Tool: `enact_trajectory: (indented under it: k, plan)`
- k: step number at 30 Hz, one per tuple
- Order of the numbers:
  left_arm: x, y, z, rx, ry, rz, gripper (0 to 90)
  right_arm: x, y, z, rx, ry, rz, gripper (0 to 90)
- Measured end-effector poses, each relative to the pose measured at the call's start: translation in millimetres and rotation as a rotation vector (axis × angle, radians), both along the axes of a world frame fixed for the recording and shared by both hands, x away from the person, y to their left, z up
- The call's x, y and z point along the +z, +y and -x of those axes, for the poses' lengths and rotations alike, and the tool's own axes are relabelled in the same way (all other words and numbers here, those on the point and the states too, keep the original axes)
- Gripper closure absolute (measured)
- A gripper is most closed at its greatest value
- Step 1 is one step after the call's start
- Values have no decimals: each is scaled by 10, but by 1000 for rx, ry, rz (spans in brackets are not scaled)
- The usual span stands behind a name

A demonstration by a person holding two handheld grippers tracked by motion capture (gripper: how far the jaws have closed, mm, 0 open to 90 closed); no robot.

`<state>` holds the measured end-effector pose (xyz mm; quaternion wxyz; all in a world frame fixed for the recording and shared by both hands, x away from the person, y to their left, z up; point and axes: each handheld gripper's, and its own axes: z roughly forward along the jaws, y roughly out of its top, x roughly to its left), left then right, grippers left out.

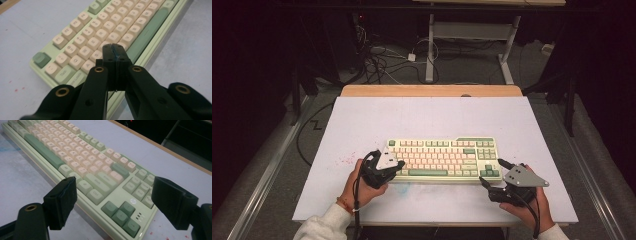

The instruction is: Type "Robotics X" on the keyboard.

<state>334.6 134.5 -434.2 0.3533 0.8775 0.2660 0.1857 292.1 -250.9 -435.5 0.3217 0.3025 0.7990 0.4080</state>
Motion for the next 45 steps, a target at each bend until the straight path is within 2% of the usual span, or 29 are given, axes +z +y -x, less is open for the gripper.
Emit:
enact_trajectory:
  k: [2, 3, 4, 7, 11, 13, 19, 29, 35, 38, 41, 45]
  plan:
    - [13, -117, -51, -24, 6, -4, 871, -5, -6, 4, -2, 2, -2, 212]
    - [13, -117, -51, -24, 6, -4, 872, -8, -2, 4, -5, 2, 2, 212]
    - [11, -208, -79, -37, 7, -14, 871, -12, 0, 1, -2, 4, -1, 212]
    - [1, -290, -117, -57, 22, -19, 872, -33, 23, -8, 9, 7, 10, 212]
    - [-23, -452, -201, -65, 28, -31, 871, -67, 63, -10, 26, 15, 26, 210]
    - [-22, -479, -214, -67, 28, -31, 871, -73, 78, -12, 30, 11, 38, 210]
    - [-62, -668, -280, -91, 40, -61, 870, -86, 79, -20, 34, 18, 40, 210]
    - [-146, -777, -322, -97, 56, -110, 863, -101, 80, -27, 38, 27, 47, 210]
    - [-149, -785, -327, -96, 51, -119, 865, -108, 89, -30, 39, 27, 53, 211]
    - [-164, -793, -333, -101, 56, -138, 870, -118, 99, -33, 41, 33, 67, 210]
    - [-142, -783, -312, -105, 47, -142, 869, -116, 101, -28, 44, 31, 70, 210]
    - [-67, -723, -276, -96, 12, -128, 862, -106, 87, -28, 40, 27, 63, 213]
